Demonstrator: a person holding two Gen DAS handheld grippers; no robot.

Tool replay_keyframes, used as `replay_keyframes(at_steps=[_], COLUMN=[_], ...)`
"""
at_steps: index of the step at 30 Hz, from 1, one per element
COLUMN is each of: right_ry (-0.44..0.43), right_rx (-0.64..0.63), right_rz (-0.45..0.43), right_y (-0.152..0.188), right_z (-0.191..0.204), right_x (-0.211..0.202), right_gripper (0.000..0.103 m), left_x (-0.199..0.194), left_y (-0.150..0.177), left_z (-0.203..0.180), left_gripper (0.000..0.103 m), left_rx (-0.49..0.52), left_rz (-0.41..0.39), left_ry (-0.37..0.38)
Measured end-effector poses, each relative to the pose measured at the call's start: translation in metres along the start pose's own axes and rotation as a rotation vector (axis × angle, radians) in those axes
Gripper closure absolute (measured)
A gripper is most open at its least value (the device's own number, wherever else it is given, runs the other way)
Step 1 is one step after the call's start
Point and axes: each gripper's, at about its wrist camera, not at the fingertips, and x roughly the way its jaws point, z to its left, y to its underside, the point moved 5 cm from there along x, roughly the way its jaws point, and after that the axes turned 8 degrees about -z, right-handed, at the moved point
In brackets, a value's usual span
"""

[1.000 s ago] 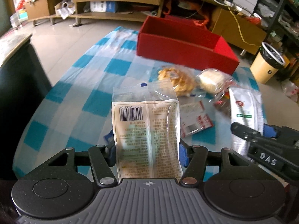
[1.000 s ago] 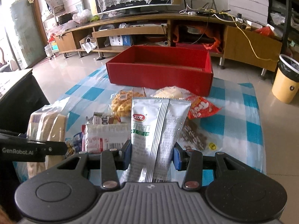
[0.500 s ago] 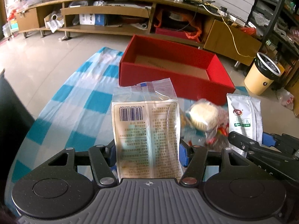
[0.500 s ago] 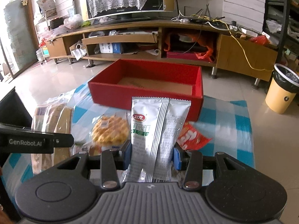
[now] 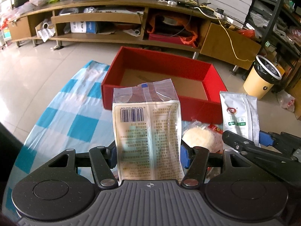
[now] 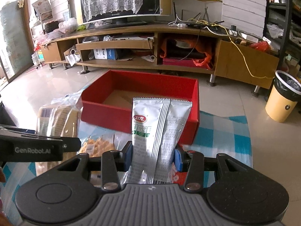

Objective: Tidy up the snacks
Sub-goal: 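Carry the white sachet pack and clear bread bag together over the red box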

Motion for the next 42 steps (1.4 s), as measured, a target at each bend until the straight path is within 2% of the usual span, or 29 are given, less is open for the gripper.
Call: replay_keyframes(at_steps=[10,42], right_ry=[0.003,0.020], right_rx=[0.004,-0.014], right_rz=[-0.003,-0.005], right_y=[-0.014,-0.044], right_z=[-0.005,-0.013], right_x=[0.017,0.060], right_gripper=[0.060,0.060], left_x=[0.018,0.055], left_y=[-0.020,-0.054], left_z=[-0.006,-0.016], left_gripper=[0.036,0.036], left_rx=[0.008,0.038], left_rz=[-0.013,-0.029], left_ry=[0.002,0.007])
